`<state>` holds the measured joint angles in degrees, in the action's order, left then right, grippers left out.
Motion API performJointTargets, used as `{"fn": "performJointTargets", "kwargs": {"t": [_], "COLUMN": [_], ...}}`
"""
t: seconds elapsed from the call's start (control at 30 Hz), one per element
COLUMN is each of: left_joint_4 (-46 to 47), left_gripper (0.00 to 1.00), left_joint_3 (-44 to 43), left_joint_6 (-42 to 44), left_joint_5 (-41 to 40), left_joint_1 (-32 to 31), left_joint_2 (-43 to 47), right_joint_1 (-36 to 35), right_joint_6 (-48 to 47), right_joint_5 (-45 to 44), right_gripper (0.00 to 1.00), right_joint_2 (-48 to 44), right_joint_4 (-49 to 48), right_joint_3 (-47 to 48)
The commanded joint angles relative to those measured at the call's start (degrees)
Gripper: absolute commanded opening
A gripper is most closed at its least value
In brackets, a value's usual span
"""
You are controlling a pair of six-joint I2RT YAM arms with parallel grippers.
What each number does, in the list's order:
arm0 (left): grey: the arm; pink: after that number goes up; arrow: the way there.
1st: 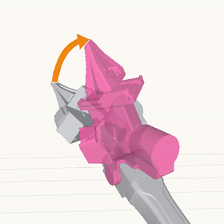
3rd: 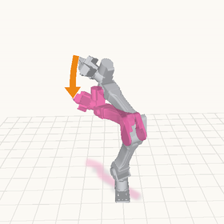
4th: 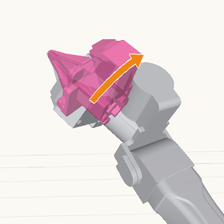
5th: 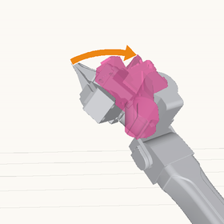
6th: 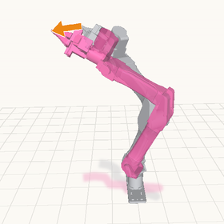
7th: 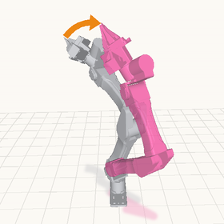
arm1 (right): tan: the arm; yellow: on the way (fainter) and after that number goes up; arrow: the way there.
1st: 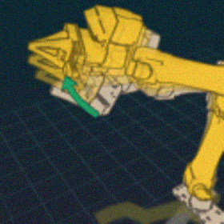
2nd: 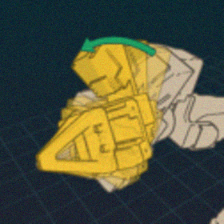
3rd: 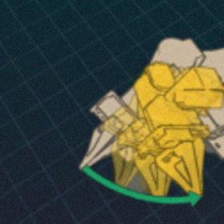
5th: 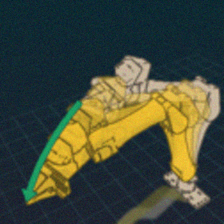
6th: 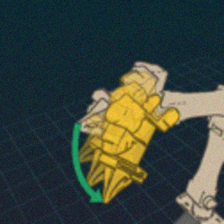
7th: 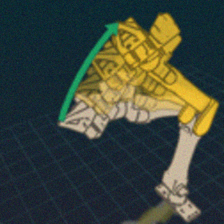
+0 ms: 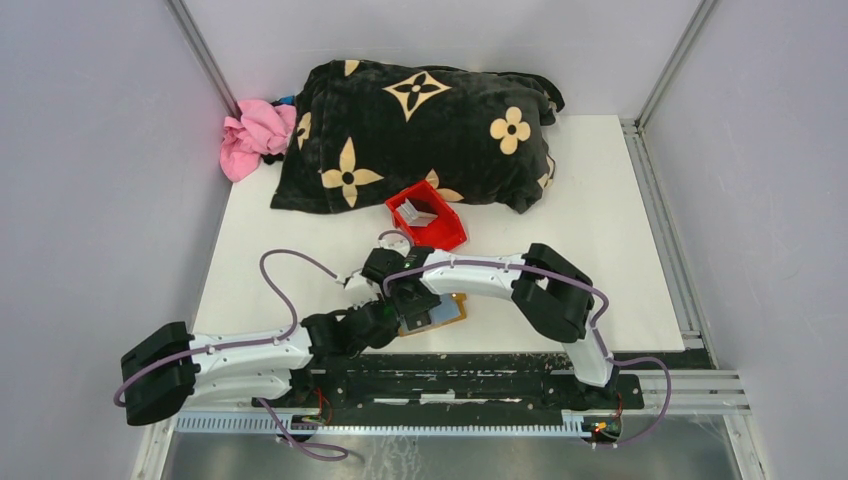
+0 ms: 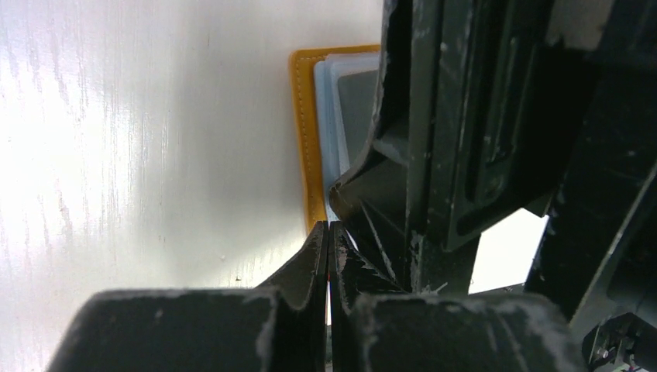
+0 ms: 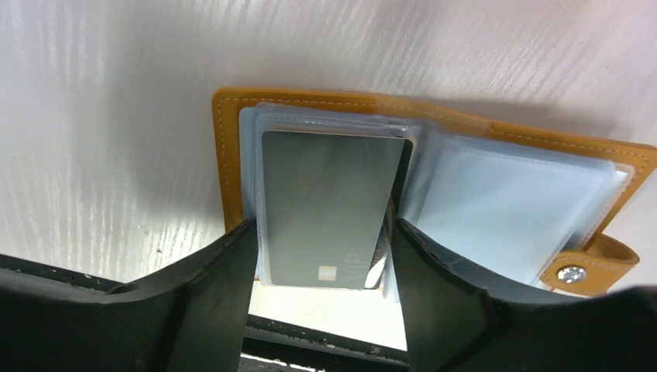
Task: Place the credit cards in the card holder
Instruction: Insert the credit card into the card holder.
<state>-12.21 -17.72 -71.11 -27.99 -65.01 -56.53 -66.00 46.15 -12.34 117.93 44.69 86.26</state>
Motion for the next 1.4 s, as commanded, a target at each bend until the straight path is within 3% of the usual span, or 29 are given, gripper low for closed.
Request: {"fn": "performJointTargets", "kwargs": {"t": [0.0, 0.07, 0.17, 0.23, 0.3, 0.33, 0.67, 0.83, 1.0, 1.07, 1.13, 1.2, 1.37], "left_joint_4": [4.35, 3.97, 3.1, 2.97, 2.21, 1.93, -0.83, -5.6, -9.03, -10.07, -10.68, -11.06, -7.5], "left_gripper": [0.03, 0.03, 0.03, 0.03, 0.03, 0.03, 0.03, 0.03, 0.04, 0.06, 0.12, 0.18, 0.23], "left_joint_3": [-2.23, -2.0, -1.67, -1.38, -1.39, -1.52, -5.86, -13.05, -21.6, -24.6, -27.59, -30.0, -31.41], "left_joint_6": [1.7, 1.58, 1.17, 1.07, 0.86, 0.62, 2.28, 5.63, 9.94, 12.21, 14.35, 16.38, 20.67], "left_joint_5": [0.74, 0.74, 1.1, 1.39, 1.28, 1.15, -2.32, -4.67, -9.53, -11.18, -12.01, -11.45, 0.24], "left_joint_1": [-0.28, -0.29, -0.29, -0.29, -0.29, -0.29, -0.29, -0.27, -0.27, -0.09, 0.64, 2.35, 14.5], "left_joint_2": [0.86, 1.42, 2.11, 2.45, 2.88, 3.29, 6.28, 4.32, 1.33, -0.8, -2.93, -4.82, -7.69], "right_joint_1": [-0.93, -0.91, -0.89, -1.02, -1.06, -1.06, -0.7, 1.61, 5.55, 8.59, 13.54, 16.09, 19.59], "right_joint_6": [1.6, 1.68, 1.97, 2.0, 2.02, 1.95, -3.06, -9.43, -16.17, -16.58, -16.87, -19.83, -25.51], "right_joint_5": [-1.95, -2.16, -2.11, -2.08, -2.35, -2.53, -5.59, -4.37, -5.13, -3.15, 2.94, 6.26, 9.63], "right_gripper": [0.63, 0.53, 0.52, 0.59, 0.76, 0.8, 0.84, 0.8, 0.6, 0.58, 0.68, 0.76, 0.82], "right_joint_2": [2.52, 2.92, 4.02, 4.33, 4.04, 3.76, -1.8, -3.96, -7.52, -9.24, -7.77, -3.2, 8.17], "right_joint_4": [-2.04, -1.62, -0.26, 0.1, 0.3, 0.36, 1.06, 3.03, 0.09, -5.01, -5.46, -0.99, 6.78], "right_joint_3": [4.04, 4.66, 6.32, 6.86, 6.97, 7.01, 10.04, 15.38, 18.04, 16.03, 18.18, 26.57, 42.98]}}
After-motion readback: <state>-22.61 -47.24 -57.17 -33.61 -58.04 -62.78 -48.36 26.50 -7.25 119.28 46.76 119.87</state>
